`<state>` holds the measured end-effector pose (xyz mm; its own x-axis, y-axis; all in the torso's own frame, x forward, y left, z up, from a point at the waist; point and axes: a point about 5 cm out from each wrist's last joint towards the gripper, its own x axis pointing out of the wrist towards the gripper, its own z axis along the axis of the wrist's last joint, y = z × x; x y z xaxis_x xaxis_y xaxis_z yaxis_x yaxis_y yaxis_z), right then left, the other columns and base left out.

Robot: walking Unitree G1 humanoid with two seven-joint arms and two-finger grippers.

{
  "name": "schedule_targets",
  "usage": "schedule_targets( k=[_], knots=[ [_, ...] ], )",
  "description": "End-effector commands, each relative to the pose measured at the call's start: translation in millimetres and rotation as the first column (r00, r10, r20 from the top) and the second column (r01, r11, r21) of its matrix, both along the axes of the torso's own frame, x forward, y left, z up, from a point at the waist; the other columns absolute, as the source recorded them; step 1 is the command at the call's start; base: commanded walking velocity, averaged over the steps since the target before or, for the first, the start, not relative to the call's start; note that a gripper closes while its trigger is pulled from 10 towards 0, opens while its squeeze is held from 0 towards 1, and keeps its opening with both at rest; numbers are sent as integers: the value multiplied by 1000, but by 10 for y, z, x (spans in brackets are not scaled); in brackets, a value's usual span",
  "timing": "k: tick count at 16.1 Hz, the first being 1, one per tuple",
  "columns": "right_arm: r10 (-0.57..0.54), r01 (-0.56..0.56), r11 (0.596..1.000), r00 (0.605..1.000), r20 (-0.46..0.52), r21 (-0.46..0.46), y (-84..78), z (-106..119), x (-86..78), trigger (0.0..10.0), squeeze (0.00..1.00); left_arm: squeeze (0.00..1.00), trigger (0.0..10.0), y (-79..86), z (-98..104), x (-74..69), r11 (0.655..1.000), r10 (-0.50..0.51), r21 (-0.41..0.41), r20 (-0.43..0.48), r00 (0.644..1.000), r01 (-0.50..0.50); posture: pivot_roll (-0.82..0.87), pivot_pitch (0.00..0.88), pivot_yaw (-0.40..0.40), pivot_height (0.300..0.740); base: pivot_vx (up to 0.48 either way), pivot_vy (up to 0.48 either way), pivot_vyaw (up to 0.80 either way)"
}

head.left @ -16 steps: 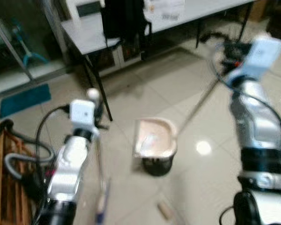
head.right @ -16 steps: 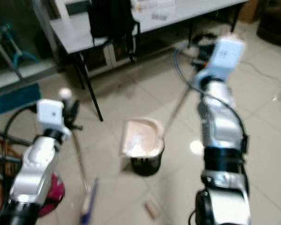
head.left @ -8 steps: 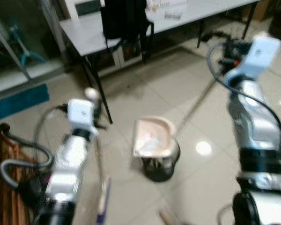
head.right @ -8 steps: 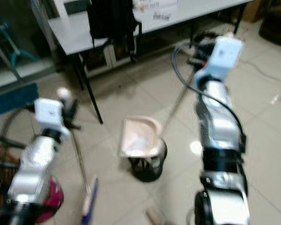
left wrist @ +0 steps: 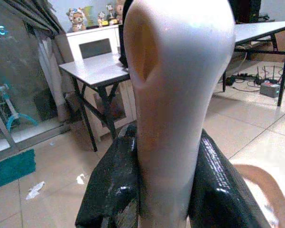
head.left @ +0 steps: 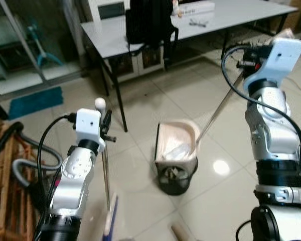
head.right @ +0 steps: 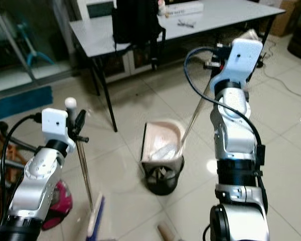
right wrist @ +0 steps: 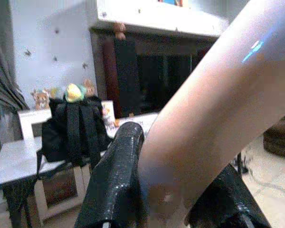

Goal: Sweep floor

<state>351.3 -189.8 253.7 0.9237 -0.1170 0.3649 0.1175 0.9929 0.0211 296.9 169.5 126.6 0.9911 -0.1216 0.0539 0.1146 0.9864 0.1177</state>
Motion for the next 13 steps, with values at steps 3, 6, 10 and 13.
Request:
schedule_targets(
  k=[3,6,10,13],
  knots=[
    [71,-50,990,986,152,-132,162,229,-83,10000,0,0,10000,12,66,3,1000,-7,22,20,1000,6,-2,0,88,740,0,0,0],
    [180,-131,955,970,166,-268,422,166,-147,10000,0,0,10000,11,63,5,1000,-12,26,17,1000,12,-1,0,88,740,0,0,0],
    [321,-223,853,937,138,-471,741,8,-234,10000,0,0,10000,5,55,2,999,-22,32,12,1000,22,0,0,89,740,0,0,0],
    [401,-274,771,910,105,-575,915,-161,-318,10000,0,0,10000,-1,50,2,999,-30,37,8,1000,30,0,0,90,740,0,0,0]
  ],
)
